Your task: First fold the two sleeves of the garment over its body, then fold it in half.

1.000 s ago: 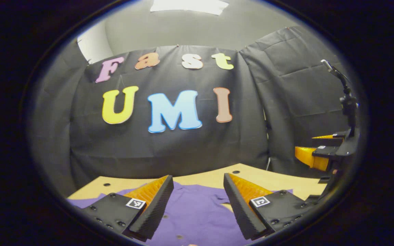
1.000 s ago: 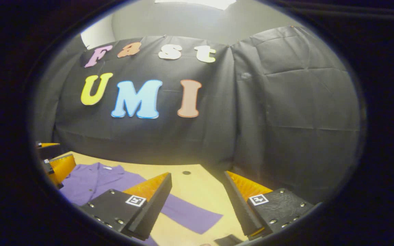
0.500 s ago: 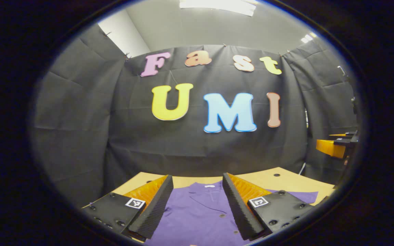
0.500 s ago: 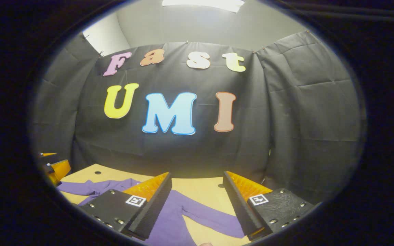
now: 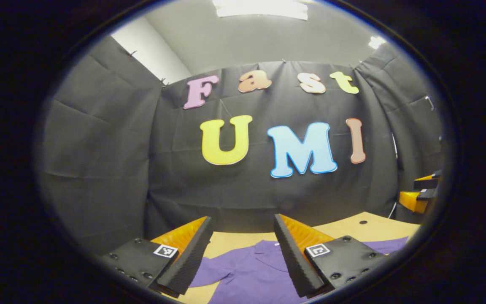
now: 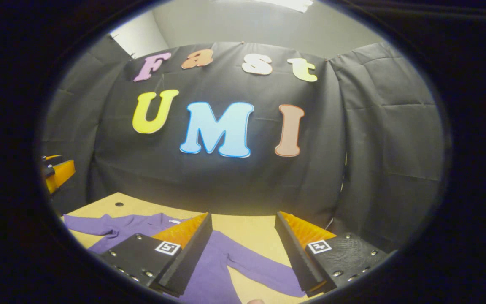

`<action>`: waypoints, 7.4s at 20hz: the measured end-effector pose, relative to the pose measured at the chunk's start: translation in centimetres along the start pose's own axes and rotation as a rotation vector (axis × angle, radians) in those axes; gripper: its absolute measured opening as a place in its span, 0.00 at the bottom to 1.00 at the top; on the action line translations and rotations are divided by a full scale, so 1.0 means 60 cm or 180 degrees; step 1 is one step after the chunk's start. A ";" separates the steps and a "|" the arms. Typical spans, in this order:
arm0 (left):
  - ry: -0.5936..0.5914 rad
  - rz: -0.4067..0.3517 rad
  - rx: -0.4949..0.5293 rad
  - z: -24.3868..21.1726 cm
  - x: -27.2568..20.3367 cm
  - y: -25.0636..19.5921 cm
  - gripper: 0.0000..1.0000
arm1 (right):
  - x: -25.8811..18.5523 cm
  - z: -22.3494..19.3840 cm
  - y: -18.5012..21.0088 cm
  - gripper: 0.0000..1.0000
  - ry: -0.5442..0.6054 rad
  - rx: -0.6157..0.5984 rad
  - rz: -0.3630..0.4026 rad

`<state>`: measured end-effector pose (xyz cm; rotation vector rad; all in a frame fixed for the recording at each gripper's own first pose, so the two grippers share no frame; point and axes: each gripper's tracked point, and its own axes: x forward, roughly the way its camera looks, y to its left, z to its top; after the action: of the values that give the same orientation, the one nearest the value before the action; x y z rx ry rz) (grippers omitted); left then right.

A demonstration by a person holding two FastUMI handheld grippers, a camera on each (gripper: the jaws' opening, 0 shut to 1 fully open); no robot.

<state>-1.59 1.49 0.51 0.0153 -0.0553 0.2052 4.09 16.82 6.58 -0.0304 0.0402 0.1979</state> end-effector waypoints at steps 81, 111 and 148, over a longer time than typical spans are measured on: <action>0.0285 -0.0024 -0.0228 -0.093 -0.018 0.197 0.92 | 0.223 -0.081 0.033 0.02 0.1204 0.0509 -0.0440; 0.0467 0.0424 -0.0116 -0.126 -0.117 0.331 0.92 | 0.337 -0.327 0.613 0.06 0.1852 -0.1307 0.1225; 0.1512 0.2170 -0.0448 -0.438 -0.149 0.609 0.96 | 0.119 0.011 0.351 0.95 0.0333 -0.0355 0.0969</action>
<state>-16.39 36.02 -25.90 -0.1954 0.4055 0.8798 6.96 38.86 6.38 -0.1463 0.1384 0.5028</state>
